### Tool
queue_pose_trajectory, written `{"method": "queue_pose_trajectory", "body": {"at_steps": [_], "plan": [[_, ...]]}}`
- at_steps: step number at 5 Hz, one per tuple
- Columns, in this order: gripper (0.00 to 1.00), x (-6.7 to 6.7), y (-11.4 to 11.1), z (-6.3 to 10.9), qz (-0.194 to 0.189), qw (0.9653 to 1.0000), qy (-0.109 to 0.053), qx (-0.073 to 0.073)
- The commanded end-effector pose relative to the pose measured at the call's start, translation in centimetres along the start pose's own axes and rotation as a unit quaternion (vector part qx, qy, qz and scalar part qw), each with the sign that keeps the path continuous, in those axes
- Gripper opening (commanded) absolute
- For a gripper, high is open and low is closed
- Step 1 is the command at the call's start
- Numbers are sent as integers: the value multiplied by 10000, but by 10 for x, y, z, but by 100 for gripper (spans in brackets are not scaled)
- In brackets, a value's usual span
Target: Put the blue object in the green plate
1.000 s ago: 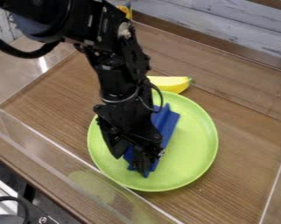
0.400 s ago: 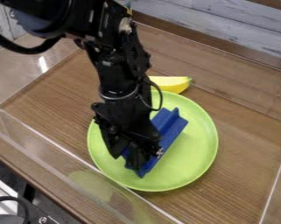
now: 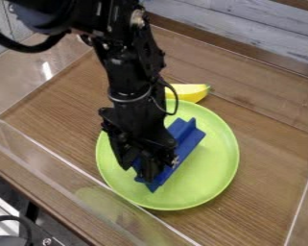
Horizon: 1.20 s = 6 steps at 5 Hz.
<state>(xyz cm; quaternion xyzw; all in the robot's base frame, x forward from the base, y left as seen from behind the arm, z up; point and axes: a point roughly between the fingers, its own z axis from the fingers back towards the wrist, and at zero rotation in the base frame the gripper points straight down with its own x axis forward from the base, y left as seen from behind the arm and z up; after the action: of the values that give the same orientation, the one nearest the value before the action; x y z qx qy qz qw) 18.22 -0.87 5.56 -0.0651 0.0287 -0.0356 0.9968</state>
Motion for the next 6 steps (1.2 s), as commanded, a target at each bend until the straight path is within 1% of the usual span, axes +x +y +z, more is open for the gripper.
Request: {"method": "queue_pose_trajectory", "body": {"at_steps": [1,2,3,6], "plan": [[0,9,2,15,71,9996,-290,26],[0,9,1,18,129,9995,-299,12],[100,9,0,22,186,9994,-304,-3],[100,13,-3,20,166,9993,-342,-19]]}}
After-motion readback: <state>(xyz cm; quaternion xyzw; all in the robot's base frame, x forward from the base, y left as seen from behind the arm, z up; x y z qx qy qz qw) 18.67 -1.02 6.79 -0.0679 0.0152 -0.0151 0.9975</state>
